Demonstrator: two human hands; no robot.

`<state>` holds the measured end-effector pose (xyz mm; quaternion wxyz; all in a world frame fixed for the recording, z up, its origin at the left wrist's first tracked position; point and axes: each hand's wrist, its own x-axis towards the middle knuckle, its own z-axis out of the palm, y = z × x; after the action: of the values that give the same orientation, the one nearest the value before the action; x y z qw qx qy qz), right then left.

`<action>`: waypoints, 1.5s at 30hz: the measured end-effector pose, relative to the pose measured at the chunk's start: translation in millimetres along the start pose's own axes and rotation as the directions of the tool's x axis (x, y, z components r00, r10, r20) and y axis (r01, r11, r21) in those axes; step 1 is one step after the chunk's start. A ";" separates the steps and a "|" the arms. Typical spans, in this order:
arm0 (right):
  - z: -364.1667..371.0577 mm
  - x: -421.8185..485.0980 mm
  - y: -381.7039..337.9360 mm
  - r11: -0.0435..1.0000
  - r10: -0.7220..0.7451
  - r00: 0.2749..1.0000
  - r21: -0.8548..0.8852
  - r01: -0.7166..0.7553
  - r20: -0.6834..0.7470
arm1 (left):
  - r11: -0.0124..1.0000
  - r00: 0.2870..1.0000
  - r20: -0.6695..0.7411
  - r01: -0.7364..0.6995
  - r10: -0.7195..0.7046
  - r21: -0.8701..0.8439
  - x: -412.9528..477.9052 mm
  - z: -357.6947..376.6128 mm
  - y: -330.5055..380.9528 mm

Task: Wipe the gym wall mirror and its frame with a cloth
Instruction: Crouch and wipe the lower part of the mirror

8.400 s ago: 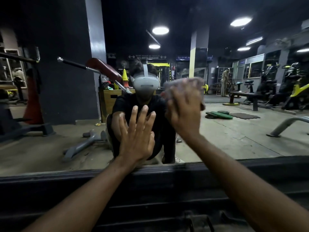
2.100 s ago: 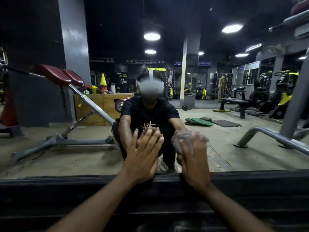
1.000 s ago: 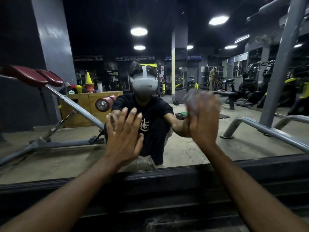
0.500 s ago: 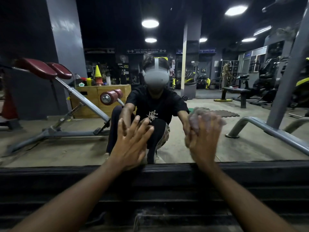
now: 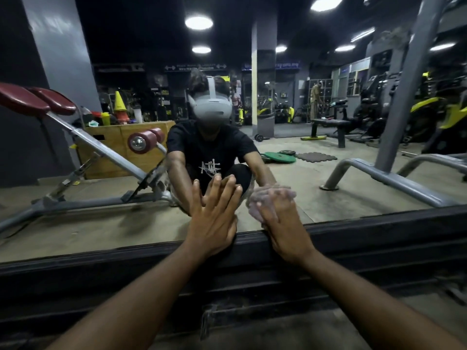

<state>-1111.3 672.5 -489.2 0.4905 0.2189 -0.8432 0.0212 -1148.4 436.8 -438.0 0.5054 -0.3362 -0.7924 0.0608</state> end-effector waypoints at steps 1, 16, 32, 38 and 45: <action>-4.1 -5.0 14.7 0.995 -0.066 0.996 -0.067 0.070 0.056 | 1.000 1.000 -0.004 0.003 -0.003 -0.007 0.1 1.6 0.5; -83.0 77.2 61.2 0.700 0.673 0.656 0.006 -0.714 -0.342 | 0.992 0.990 -0.070 0.119 -0.122 -0.036 80.8 -15.3 -17.8; -70.9 32.8 112.2 0.756 0.649 0.669 0.217 -0.617 -0.361 | 1.000 0.996 -0.087 0.006 -0.005 0.009 94.5 7.4 51.3; -77.3 -13.6 140.0 0.960 0.264 0.954 -0.055 -0.274 -0.139 | 1.000 0.999 -0.041 -0.017 0.017 0.009 81.0 20.3 86.6; -44.3 -53.5 95.4 0.877 0.478 0.873 0.108 -0.469 -0.092 | 0.997 0.997 -0.050 -0.058 0.060 0.051 83.8 30.7 102.9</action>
<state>-1089.6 788.4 -494.0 0.5091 0.0243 -0.8395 0.1881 -1147.8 573.0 -434.0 0.5318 -0.3483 -0.7670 0.0867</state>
